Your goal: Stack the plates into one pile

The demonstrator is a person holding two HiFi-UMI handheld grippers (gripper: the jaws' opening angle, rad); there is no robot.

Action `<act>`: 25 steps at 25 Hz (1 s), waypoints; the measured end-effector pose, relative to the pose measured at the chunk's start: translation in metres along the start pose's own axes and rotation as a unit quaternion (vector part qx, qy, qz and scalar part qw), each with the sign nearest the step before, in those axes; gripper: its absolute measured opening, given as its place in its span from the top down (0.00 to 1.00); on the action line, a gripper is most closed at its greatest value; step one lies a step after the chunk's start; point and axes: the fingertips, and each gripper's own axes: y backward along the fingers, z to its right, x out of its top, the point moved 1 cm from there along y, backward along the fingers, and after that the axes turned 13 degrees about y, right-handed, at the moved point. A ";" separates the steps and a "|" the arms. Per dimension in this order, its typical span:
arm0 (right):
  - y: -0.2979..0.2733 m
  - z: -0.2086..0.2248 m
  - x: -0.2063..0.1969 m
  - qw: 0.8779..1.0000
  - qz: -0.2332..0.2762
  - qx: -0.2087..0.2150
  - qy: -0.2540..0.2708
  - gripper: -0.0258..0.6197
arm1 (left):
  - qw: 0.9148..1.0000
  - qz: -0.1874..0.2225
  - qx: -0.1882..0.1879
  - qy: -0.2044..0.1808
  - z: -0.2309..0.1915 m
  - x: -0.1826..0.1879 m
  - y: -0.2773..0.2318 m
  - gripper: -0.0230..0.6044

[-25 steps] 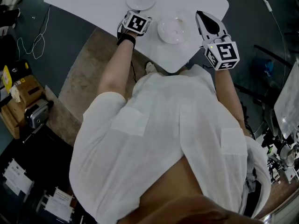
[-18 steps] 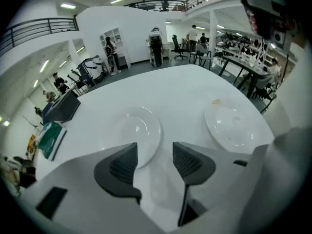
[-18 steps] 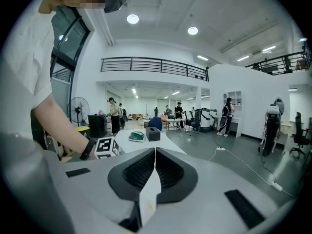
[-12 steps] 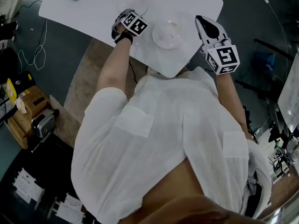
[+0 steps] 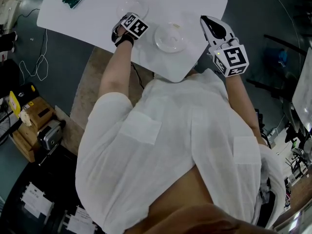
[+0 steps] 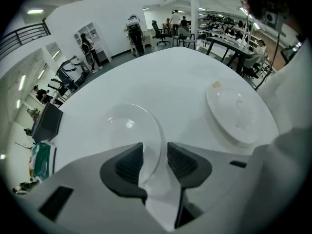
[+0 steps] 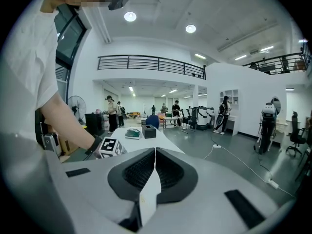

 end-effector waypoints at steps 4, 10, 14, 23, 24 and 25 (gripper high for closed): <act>0.001 -0.001 0.000 1.000 0.000 0.002 0.002 0.92 | 1.000 -0.004 -0.013 0.007 -0.001 -0.001 -0.002 0.69; 0.002 -0.003 -0.003 1.000 -0.006 0.006 0.003 0.92 | 0.999 -0.020 -0.013 0.034 -0.016 0.001 -0.004 0.74; 0.004 -0.003 -0.006 1.000 -0.008 0.007 0.002 0.92 | 0.999 -0.017 -0.010 0.033 -0.016 0.004 -0.003 0.79; 0.006 -0.006 -0.002 1.000 0.000 0.008 -0.001 0.92 | 0.999 0.025 -0.019 0.029 0.015 0.020 0.032 0.86; 0.005 -0.009 -0.001 1.000 0.001 0.010 0.000 0.92 | 0.999 0.029 -0.021 0.020 0.023 0.023 0.038 0.87; 0.005 -0.012 0.001 1.000 0.002 0.013 0.001 0.92 | 0.999 0.033 -0.022 0.010 0.032 0.025 0.043 0.87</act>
